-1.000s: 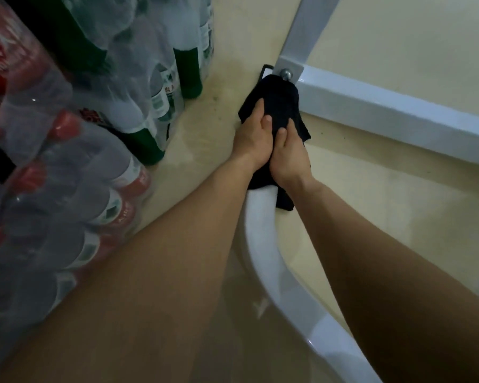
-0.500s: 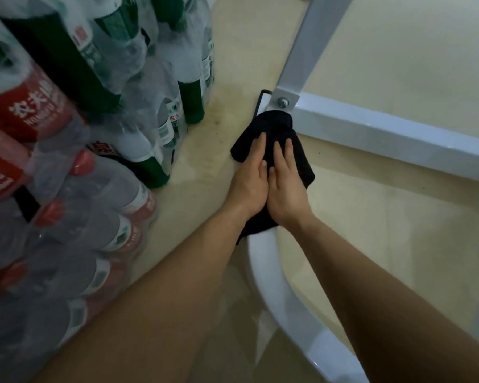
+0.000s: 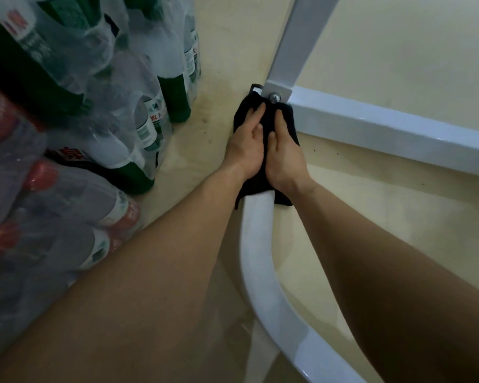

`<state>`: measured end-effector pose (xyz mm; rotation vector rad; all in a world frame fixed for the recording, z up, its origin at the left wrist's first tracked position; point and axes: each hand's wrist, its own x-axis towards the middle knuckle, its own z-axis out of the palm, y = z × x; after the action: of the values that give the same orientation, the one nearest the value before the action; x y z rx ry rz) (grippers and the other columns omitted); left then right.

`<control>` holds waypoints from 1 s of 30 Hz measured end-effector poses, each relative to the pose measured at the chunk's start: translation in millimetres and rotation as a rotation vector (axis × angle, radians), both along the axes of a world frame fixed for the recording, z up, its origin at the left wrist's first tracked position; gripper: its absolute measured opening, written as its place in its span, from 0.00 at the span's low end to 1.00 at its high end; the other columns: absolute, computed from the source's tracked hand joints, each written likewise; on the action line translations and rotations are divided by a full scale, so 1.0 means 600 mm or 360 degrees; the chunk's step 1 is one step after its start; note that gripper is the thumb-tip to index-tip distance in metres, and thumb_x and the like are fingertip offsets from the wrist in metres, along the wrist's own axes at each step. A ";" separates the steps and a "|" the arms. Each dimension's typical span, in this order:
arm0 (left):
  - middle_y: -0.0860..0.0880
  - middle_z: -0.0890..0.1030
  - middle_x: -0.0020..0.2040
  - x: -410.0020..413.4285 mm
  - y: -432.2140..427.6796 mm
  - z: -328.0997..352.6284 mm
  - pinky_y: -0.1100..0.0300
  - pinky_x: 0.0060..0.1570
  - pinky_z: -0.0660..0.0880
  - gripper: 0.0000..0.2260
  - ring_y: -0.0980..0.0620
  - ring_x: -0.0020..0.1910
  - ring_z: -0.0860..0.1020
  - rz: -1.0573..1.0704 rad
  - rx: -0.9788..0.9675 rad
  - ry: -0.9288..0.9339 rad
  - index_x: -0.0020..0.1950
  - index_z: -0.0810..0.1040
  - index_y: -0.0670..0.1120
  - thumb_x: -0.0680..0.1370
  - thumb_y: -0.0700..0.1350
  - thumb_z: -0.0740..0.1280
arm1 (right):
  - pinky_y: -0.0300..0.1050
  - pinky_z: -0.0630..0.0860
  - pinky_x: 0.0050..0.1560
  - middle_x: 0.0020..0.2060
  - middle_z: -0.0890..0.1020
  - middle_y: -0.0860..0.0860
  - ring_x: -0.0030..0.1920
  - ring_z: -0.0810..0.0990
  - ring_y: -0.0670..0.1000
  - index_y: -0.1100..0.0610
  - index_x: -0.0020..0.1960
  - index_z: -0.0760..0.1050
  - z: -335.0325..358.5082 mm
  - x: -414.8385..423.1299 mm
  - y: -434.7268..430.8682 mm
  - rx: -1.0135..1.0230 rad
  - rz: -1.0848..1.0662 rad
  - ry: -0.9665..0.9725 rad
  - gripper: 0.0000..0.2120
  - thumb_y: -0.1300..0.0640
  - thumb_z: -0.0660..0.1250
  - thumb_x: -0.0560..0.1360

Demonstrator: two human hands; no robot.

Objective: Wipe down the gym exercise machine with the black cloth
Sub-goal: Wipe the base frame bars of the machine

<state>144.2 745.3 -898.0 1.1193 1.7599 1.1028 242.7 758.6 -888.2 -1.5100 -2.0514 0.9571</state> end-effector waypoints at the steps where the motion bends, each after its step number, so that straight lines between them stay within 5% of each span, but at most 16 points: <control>1: 0.49 0.60 0.80 0.001 -0.001 0.002 0.71 0.68 0.53 0.21 0.52 0.78 0.60 0.0003 -0.0004 -0.0010 0.79 0.64 0.52 0.86 0.41 0.52 | 0.43 0.62 0.72 0.80 0.58 0.53 0.77 0.64 0.55 0.54 0.82 0.49 0.002 0.000 0.000 0.0007 0.0009 -0.0013 0.26 0.56 0.49 0.85; 5: 0.50 0.63 0.80 0.008 -0.020 0.003 0.63 0.74 0.57 0.21 0.51 0.77 0.63 0.0035 -0.0001 -0.0111 0.79 0.64 0.53 0.86 0.41 0.53 | 0.37 0.58 0.69 0.81 0.55 0.52 0.78 0.60 0.53 0.55 0.82 0.48 0.006 0.004 -0.002 -0.0026 0.0083 -0.0074 0.26 0.56 0.49 0.86; 9: 0.52 0.61 0.80 0.020 -0.081 0.004 0.67 0.71 0.56 0.21 0.53 0.77 0.62 0.0015 0.0002 -0.0150 0.79 0.63 0.56 0.86 0.43 0.52 | 0.27 0.49 0.63 0.81 0.50 0.54 0.81 0.48 0.50 0.57 0.82 0.48 0.017 0.021 -0.057 0.0032 0.0200 -0.0170 0.25 0.58 0.48 0.86; 13: 0.53 0.65 0.78 0.055 -0.201 0.022 0.71 0.63 0.60 0.21 0.54 0.74 0.65 0.0095 -0.0118 -0.0218 0.79 0.60 0.61 0.87 0.46 0.51 | 0.20 0.48 0.61 0.82 0.48 0.52 0.80 0.49 0.47 0.53 0.82 0.49 0.019 0.073 -0.182 -0.0008 0.0297 -0.0120 0.25 0.55 0.49 0.86; 16: 0.52 0.67 0.77 0.090 -0.297 0.040 0.75 0.55 0.60 0.21 0.52 0.72 0.68 0.0183 -0.0279 -0.0210 0.79 0.56 0.62 0.87 0.49 0.51 | 0.26 0.55 0.63 0.82 0.46 0.49 0.78 0.56 0.46 0.48 0.82 0.47 0.031 0.109 -0.261 -0.0139 0.0369 -0.0146 0.25 0.52 0.50 0.86; 19: 0.51 0.67 0.77 0.112 -0.354 0.045 0.67 0.58 0.63 0.21 0.50 0.71 0.70 0.0190 -0.0361 -0.0219 0.80 0.54 0.62 0.87 0.50 0.50 | 0.35 0.60 0.66 0.82 0.45 0.47 0.77 0.60 0.48 0.46 0.82 0.44 0.048 0.124 -0.308 -0.0296 0.0390 -0.0189 0.26 0.52 0.50 0.86; 21: 0.51 0.67 0.77 0.113 -0.350 0.044 0.66 0.60 0.63 0.21 0.50 0.72 0.69 0.0226 -0.0367 -0.0285 0.80 0.55 0.60 0.87 0.49 0.49 | 0.38 0.63 0.69 0.81 0.52 0.49 0.74 0.64 0.47 0.47 0.82 0.40 0.051 0.118 -0.314 -0.0407 0.0326 -0.0094 0.29 0.53 0.51 0.86; 24: 0.51 0.67 0.77 0.107 -0.309 0.038 0.65 0.62 0.63 0.21 0.51 0.71 0.69 0.0333 -0.0307 -0.0400 0.80 0.58 0.58 0.87 0.49 0.50 | 0.39 0.67 0.57 0.77 0.65 0.53 0.60 0.74 0.48 0.48 0.81 0.35 0.044 0.091 -0.288 -0.0476 0.0162 0.0028 0.31 0.50 0.51 0.86; 30: 0.52 0.69 0.76 0.109 -0.309 0.028 0.67 0.62 0.64 0.20 0.56 0.70 0.69 0.0432 -0.0161 -0.0612 0.79 0.62 0.56 0.87 0.48 0.51 | 0.39 0.65 0.63 0.79 0.60 0.53 0.72 0.70 0.55 0.50 0.81 0.34 0.043 0.109 -0.269 -0.0436 0.0370 -0.0165 0.32 0.49 0.50 0.86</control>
<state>209.4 560.1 -881.1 0.5696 1.6640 1.2767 308.3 597.2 -862.6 -1.5024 -2.2824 1.3204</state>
